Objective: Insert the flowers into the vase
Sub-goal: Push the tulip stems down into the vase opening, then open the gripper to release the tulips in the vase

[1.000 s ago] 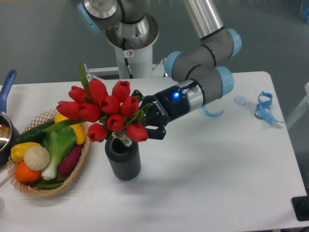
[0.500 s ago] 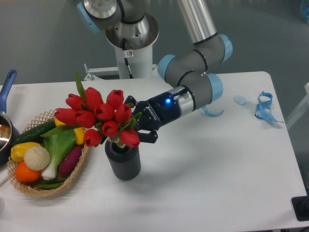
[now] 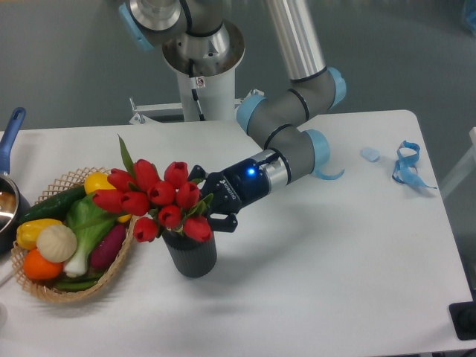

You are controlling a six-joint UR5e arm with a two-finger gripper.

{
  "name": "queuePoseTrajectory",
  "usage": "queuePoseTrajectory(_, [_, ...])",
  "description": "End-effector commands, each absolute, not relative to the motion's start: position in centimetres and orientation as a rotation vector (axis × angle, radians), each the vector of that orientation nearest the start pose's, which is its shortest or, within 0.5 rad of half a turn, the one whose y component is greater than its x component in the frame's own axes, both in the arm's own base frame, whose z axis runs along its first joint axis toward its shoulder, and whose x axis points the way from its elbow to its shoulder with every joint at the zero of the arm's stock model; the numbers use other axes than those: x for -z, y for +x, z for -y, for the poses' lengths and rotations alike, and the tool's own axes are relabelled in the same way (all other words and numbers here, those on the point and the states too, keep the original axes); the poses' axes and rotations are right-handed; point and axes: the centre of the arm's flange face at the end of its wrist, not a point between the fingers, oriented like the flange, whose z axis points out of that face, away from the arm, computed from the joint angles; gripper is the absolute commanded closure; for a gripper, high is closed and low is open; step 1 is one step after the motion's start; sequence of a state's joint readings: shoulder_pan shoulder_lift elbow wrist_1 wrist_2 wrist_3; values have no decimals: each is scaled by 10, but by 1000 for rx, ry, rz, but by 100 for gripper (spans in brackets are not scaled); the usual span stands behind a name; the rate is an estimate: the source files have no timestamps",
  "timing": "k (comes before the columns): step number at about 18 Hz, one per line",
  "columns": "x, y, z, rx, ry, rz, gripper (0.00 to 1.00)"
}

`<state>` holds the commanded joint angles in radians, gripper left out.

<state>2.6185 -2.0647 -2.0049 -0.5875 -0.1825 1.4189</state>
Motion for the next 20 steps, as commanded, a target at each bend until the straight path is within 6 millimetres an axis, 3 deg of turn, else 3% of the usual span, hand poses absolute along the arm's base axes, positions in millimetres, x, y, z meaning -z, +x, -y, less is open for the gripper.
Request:
queuePoseTrajectory(4, [-230,-345,-453,495,-1378,-287,94])
queuePoseTrajectory(11, [-222,-344,-449,496,-1387,-273,81])
queuePoseTrajectory(18, [-216,-349,-451,499,-1389,-266,47])
queuePoseTrajectory(20, [-216,-351,-450,496,-1391,-265,32])
